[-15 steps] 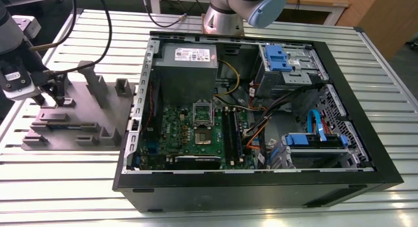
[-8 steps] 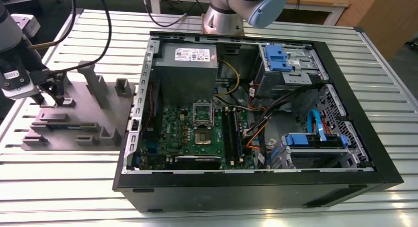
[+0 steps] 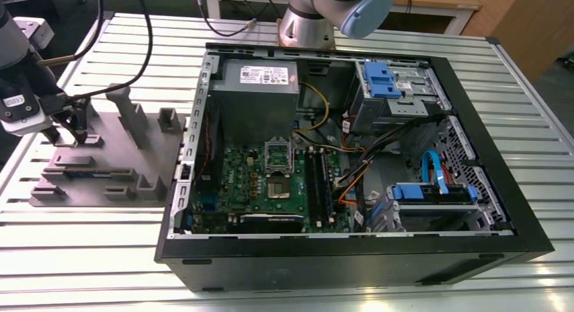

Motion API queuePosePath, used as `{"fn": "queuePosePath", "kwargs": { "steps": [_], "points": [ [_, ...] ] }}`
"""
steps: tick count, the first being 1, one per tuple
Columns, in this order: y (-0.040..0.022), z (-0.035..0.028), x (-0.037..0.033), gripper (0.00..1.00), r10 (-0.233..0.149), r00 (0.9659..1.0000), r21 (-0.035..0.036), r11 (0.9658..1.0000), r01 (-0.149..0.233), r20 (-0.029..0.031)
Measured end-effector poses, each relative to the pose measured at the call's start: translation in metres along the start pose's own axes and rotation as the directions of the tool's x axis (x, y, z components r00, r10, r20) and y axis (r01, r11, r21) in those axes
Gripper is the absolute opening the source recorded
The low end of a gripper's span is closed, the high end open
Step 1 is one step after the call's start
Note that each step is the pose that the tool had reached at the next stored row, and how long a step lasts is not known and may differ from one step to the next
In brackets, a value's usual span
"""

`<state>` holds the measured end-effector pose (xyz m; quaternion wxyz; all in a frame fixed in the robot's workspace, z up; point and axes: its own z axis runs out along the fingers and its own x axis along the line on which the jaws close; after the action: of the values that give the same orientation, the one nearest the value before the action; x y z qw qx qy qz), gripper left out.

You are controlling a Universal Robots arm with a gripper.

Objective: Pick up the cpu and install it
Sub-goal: 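Pick up the cpu and move it towards the insertion slot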

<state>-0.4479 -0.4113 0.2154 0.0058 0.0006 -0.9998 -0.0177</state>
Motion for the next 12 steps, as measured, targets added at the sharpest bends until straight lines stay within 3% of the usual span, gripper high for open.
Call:
{"fn": "queuePosePath", "kwargs": {
  "steps": [12],
  "points": [
    [0.0000, -0.0008, 0.0000, 0.47, 0.000, 1.0000, 0.0000, 1.0000, 0.000, 0.0001]
  ]
}}
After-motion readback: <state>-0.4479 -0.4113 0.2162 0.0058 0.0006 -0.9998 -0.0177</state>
